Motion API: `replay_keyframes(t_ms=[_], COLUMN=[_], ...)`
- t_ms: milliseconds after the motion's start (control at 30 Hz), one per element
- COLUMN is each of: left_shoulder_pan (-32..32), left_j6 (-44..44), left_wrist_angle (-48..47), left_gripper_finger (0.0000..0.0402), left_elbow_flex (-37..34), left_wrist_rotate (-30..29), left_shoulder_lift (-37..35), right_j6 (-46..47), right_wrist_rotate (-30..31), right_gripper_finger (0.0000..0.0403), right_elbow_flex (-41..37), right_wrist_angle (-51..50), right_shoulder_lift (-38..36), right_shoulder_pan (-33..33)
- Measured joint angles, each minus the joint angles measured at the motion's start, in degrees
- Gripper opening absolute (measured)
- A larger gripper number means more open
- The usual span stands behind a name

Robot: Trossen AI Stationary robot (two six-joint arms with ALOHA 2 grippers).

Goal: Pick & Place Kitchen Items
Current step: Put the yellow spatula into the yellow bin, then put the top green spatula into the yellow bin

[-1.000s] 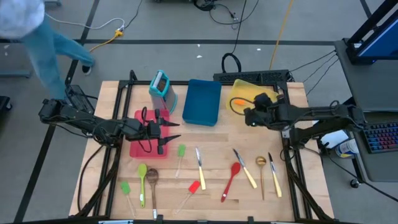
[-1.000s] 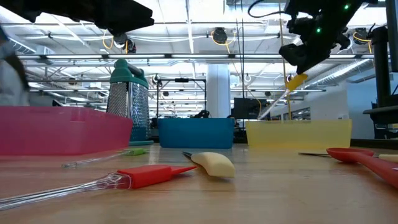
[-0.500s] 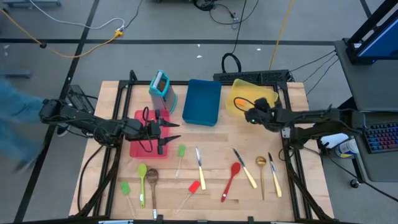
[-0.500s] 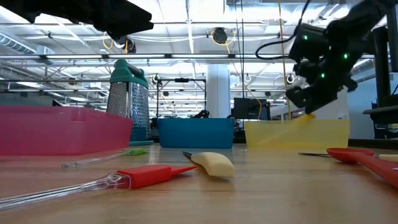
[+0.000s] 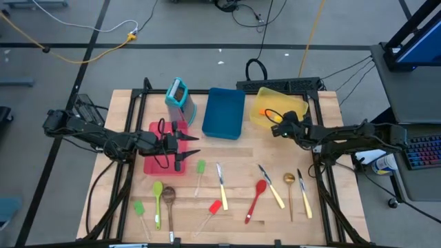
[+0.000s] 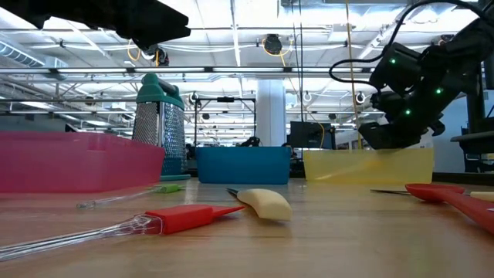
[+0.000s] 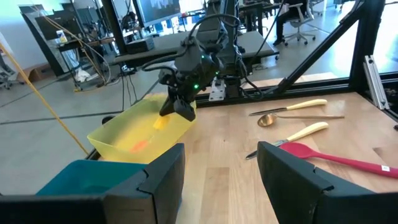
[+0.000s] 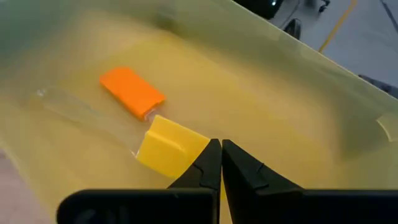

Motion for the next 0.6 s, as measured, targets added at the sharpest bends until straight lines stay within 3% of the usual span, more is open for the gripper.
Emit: replay_keyframes(t_ms=[300,600], left_shoulder_pan=[0.0,-0.04], left_j6=[0.01,0.01], left_wrist_angle=[0.02,-0.74], left_gripper_finger=[0.0207,0.0207], left_elbow_flex=[0.0,0.02], left_wrist_rotate=[0.0,-0.02], left_shoulder_lift=[0.0,0.0], right_j6=[-2.86,-2.16], right_wrist_rotate=[-2.21,-1.35], right_gripper_finger=[0.0016,0.0059], right_elbow_flex=[-0.57,-0.26], right_wrist_angle=[-1.2,0.25], right_shoulder_lift=[0.34,0.15], right_shoulder_pan=[-0.01,0.0])
